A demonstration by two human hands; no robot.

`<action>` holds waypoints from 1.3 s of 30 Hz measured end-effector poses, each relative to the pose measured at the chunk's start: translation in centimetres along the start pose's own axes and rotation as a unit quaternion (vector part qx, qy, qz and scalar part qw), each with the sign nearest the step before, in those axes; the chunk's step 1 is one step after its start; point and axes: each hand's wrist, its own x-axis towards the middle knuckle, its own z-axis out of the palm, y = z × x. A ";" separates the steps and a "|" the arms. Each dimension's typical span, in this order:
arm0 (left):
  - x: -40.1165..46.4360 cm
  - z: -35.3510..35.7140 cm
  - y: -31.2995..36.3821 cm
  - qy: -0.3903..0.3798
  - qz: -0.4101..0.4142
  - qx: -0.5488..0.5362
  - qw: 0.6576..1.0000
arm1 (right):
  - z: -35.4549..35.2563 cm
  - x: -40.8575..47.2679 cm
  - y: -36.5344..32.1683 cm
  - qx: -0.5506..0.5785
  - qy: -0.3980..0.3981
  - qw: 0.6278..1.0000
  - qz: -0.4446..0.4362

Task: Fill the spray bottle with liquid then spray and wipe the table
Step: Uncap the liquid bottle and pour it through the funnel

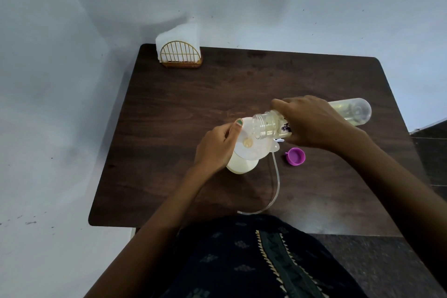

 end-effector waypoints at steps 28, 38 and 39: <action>0.0 0.1 0.0 0.005 0.004 -0.003 1.000 | -0.4 0.0 -0.2 -0.002 0.003 1.000 0.001; 0.0 0.0 -0.1 0.001 0.005 -0.001 1.000 | -0.6 0.0 -0.3 -0.001 -0.004 1.000 0.003; 0.1 0.1 -0.1 0.001 0.005 -0.001 1.000 | -0.6 0.0 -0.3 0.000 -0.004 1.000 0.003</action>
